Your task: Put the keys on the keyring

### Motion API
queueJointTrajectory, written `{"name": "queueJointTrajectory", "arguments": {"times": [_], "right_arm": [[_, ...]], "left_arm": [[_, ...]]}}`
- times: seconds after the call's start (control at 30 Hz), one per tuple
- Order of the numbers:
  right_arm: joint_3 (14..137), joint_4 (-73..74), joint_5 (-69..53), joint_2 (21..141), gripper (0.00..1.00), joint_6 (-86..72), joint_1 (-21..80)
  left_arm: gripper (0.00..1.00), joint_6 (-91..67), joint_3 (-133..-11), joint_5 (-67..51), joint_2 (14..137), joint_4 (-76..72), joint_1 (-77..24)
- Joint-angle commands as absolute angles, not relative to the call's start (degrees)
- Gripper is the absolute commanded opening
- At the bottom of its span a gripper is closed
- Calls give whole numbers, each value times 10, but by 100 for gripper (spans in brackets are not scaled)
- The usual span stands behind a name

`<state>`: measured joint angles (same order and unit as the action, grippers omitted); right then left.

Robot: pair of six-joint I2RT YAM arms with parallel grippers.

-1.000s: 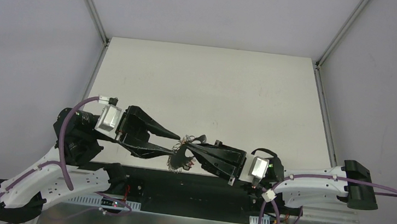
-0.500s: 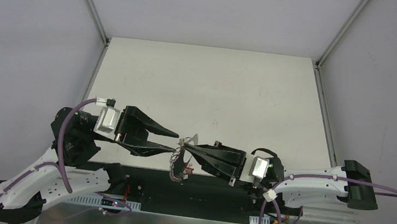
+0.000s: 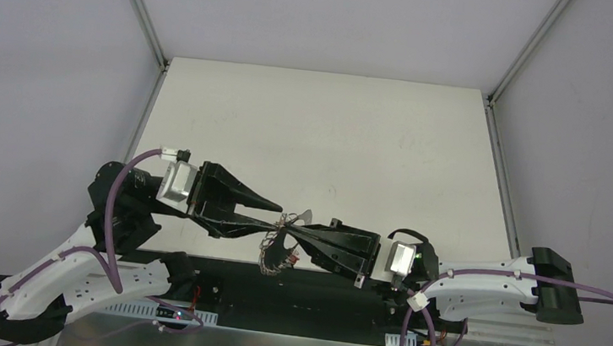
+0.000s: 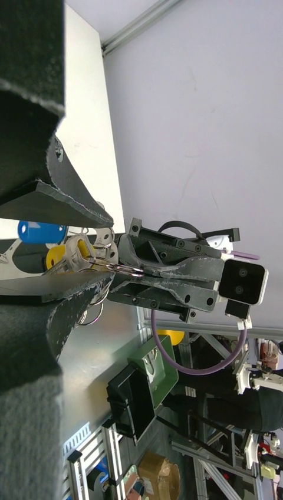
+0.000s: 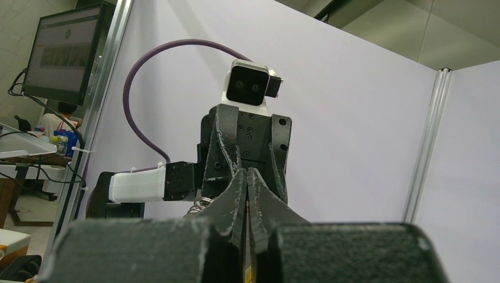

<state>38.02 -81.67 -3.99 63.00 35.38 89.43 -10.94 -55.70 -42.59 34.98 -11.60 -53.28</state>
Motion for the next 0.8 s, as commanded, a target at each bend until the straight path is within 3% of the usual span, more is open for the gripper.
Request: {"name": "queueJointTrajectory", "arguments": {"times": [0.0, 0.23, 0.53, 0.77], "right_arm": [[402, -873, -55, 618, 0, 344, 892], [404, -873, -51, 620, 0, 346, 892], [406, -873, -51, 622, 0, 345, 891], [403, -872, -30, 622, 0, 344, 891]], "left_arm": [[32, -113, -571, -440, 358, -152, -535], [28, -121, -564, -448, 359, -168, -534], [0, -127, -567, -464, 364, -170, -535], [0, -130, -567, -469, 360, -174, -534]]}}
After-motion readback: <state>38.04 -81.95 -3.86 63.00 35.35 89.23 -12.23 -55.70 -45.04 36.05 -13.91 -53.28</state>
